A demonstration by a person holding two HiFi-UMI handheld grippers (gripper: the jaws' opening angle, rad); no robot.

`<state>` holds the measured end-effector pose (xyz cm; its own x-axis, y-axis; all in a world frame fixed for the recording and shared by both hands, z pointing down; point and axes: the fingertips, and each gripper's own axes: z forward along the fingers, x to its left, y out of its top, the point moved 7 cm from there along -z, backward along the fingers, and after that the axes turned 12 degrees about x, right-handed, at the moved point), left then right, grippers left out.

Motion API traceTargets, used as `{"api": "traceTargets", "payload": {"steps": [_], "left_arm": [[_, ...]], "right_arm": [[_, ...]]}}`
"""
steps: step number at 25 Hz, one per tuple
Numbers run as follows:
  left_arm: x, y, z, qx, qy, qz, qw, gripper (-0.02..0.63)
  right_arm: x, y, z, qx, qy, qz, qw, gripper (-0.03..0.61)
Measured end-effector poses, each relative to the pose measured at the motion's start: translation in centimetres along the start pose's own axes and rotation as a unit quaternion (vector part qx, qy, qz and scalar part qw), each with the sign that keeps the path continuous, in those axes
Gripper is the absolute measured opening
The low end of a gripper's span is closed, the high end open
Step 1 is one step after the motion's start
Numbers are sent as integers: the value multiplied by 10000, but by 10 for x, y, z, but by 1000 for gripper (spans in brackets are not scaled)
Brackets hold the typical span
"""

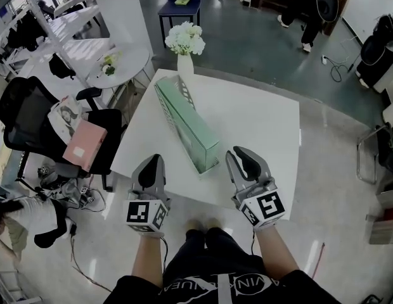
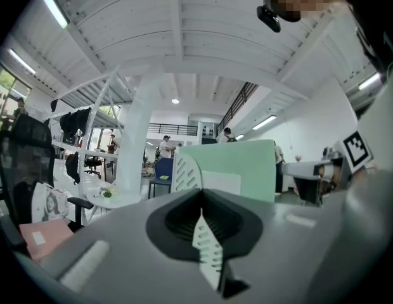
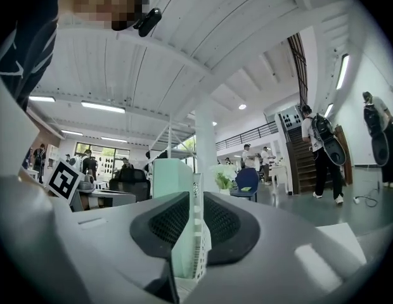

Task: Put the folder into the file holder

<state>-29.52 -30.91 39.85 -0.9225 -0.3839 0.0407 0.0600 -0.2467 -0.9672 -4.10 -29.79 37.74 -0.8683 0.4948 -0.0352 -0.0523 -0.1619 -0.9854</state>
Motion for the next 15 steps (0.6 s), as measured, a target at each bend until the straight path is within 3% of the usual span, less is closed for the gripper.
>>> {"api": "traceTargets", "payload": {"steps": [8, 15], "left_arm": [[11, 12, -8, -80, 157, 55, 9998, 0], [22, 24, -13, -204, 285, 74, 9994, 0]], "right_arm": [[-25, 9, -5, -19, -384, 91, 9992, 24], [-34, 20, -1, 11, -416, 97, 9991, 6]]}}
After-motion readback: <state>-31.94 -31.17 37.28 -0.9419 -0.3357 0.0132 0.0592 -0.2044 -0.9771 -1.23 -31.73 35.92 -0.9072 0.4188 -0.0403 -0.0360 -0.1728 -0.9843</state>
